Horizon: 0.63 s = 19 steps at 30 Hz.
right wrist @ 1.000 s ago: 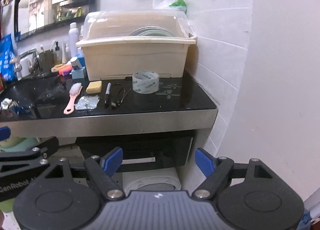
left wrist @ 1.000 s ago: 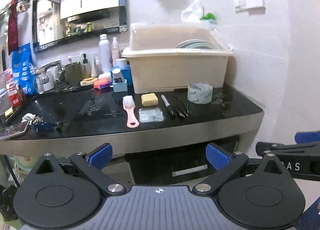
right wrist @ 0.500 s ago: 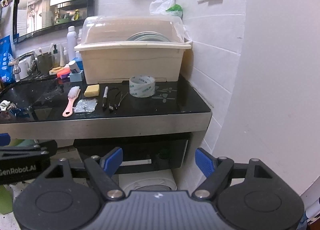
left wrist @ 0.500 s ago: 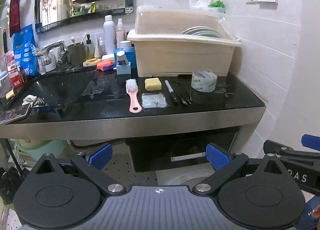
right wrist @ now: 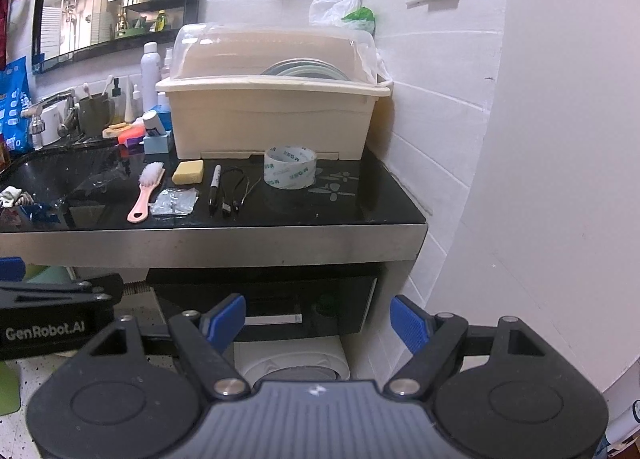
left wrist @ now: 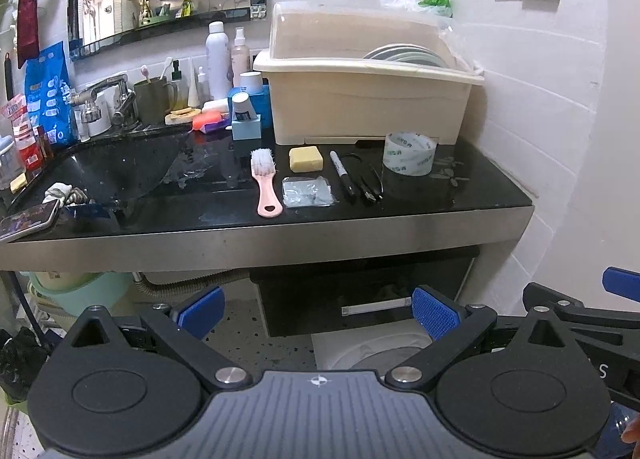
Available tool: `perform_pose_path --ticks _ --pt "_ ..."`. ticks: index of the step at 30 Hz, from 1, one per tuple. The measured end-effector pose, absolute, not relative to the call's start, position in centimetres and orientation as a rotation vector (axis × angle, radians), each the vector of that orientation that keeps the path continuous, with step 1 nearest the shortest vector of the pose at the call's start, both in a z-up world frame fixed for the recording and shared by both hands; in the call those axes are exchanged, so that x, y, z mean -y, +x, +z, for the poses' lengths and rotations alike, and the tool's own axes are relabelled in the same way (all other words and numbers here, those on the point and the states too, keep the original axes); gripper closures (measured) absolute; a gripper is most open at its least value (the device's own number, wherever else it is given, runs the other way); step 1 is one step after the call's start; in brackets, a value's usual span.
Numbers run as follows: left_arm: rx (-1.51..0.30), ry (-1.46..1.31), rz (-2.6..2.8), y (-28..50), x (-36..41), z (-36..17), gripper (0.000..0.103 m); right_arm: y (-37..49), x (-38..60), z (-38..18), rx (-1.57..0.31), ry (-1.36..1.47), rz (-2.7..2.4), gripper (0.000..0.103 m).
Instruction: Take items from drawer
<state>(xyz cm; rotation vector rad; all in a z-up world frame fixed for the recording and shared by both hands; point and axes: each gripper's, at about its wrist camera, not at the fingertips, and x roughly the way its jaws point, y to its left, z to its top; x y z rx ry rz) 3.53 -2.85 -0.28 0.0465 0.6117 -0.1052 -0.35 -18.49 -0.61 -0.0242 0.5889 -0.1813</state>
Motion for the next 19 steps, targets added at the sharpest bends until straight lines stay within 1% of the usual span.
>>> perform_pose_path --ticks 19 --pt "-0.610 0.066 -0.099 3.36 3.40 -0.48 0.002 -0.56 19.18 -1.05 -0.594 -0.002 -0.182 0.023"
